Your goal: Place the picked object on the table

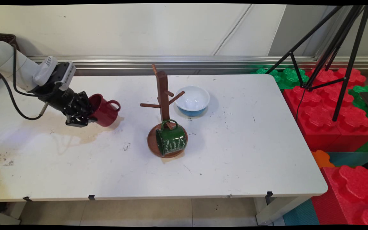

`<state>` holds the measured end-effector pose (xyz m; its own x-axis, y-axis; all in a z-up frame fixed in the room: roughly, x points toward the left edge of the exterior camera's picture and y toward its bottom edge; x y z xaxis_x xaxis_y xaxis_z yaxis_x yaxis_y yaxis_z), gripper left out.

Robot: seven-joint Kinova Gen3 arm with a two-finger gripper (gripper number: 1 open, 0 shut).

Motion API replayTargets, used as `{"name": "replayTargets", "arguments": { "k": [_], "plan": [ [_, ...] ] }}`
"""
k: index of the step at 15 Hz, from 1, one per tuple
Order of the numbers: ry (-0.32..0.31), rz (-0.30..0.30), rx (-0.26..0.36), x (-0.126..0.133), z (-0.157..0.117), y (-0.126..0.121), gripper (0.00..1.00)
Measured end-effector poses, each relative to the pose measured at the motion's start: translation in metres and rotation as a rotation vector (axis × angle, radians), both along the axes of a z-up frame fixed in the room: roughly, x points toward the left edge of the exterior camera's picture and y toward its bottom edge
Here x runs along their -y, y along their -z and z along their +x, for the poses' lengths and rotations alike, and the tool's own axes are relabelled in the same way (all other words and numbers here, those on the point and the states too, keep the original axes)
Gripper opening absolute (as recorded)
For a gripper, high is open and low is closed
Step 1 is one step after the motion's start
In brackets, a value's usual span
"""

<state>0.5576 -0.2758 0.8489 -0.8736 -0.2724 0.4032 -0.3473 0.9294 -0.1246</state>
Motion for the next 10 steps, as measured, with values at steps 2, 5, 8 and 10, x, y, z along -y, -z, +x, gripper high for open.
{"name": "replayTargets", "arguments": {
  "k": [2, 5, 8, 10],
  "plan": [
    [0.001, 0.004, 0.005, 0.001, 0.001, 0.003, 0.00],
    [0.001, 0.010, 0.011, 0.003, 0.002, 0.008, 0.00],
    [0.002, 0.014, 0.015, 0.004, 0.002, 0.011, 0.00],
    [0.003, 0.017, 0.017, 0.005, 0.003, 0.013, 0.00]
  ]
}}
